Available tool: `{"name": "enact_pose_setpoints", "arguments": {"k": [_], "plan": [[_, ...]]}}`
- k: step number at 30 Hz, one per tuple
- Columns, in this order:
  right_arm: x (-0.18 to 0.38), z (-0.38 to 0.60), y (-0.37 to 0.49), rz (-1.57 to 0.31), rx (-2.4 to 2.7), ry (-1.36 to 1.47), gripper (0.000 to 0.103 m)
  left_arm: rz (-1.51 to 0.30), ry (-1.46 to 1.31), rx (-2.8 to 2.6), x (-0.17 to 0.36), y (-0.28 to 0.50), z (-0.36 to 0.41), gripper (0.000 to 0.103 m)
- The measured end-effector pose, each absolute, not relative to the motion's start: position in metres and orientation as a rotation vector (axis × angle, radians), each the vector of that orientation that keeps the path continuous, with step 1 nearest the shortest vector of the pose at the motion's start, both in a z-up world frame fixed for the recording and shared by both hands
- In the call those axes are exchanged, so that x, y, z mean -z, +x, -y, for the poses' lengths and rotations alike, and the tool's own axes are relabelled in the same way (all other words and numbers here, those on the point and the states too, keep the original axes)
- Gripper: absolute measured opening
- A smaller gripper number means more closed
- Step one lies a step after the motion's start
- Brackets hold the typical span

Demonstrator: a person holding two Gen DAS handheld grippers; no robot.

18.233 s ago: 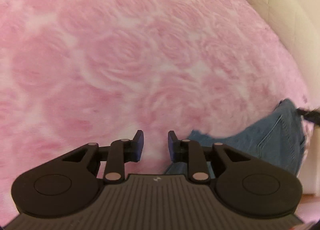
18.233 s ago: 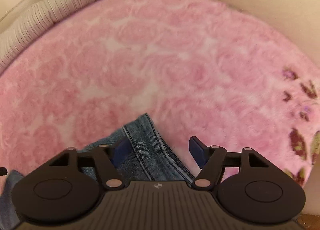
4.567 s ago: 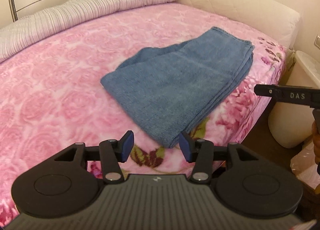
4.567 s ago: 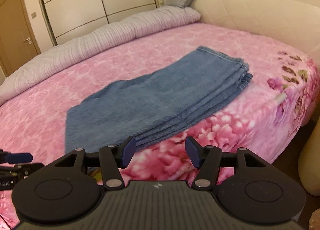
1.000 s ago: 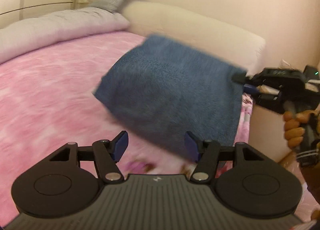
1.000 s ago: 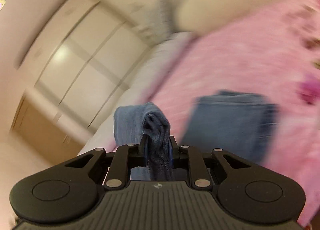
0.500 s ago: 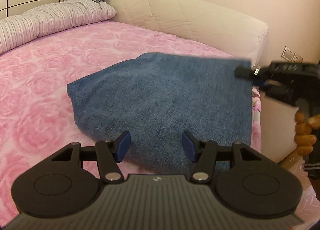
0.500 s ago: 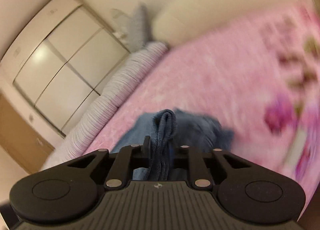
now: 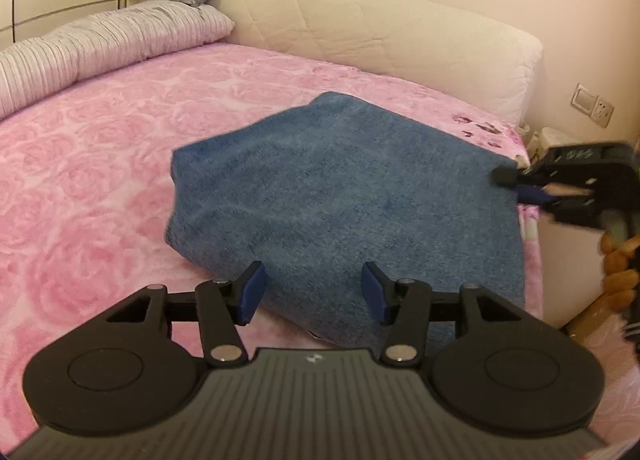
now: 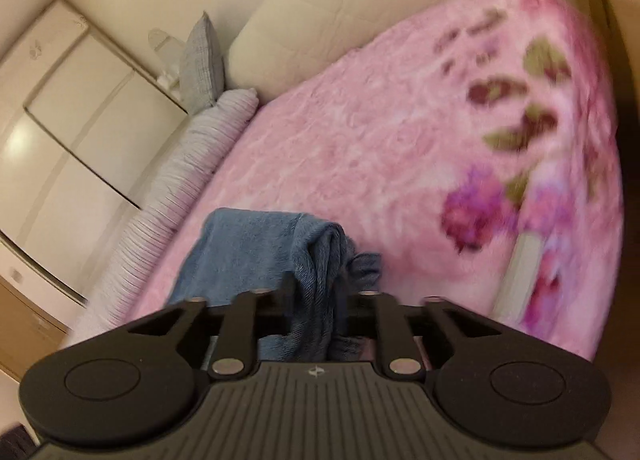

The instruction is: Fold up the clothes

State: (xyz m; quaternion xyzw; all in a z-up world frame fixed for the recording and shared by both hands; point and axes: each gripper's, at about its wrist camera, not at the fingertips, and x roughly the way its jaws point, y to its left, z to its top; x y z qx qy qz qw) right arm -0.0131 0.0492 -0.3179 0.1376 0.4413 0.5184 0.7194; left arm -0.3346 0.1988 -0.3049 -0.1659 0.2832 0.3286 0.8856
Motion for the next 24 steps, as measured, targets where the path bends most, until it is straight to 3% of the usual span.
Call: {"name": "enact_pose_setpoints", "arguments": {"k": [3, 5, 6, 8, 12, 15, 18, 24], "plan": [[0.292, -0.042, -0.027, -0.782, -1.109, 0.182, 0.047, -0.594, -0.335, -0.696, 0.305, -0.333, -0.202, 0.046], [0.284, -0.046, -0.033, -0.715, -1.130, 0.121, 0.047, -0.606, -0.342, -0.697, 0.306, -0.329, -0.206, 0.046], [0.286, -0.051, -0.036, -0.700, -1.126, 0.078, 0.044, -0.612, -0.345, -0.697, 0.307, -0.327, -0.209, 0.046], [0.295, -0.063, -0.040, -0.689, -1.109, -0.001, 0.028, -0.618, -0.340, -0.698, 0.310, -0.321, -0.213, 0.046], [0.317, -0.078, -0.036, -0.723, -1.072, -0.055, 0.023, -0.669, -0.301, -0.705, 0.307, -0.306, -0.217, 0.047], [0.312, -0.069, -0.040, -0.726, -1.066, -0.035, 0.026, -0.706, -0.255, -0.723, 0.301, -0.301, -0.211, 0.045], [0.298, -0.058, -0.049, -0.718, -1.054, -0.034, 0.038, -0.723, -0.257, -0.742, 0.295, -0.304, -0.204, 0.045], [0.284, -0.038, -0.096, -0.710, -1.185, -0.096, 0.038, -0.744, -0.245, -0.744, 0.287, -0.309, -0.188, 0.045]]}}
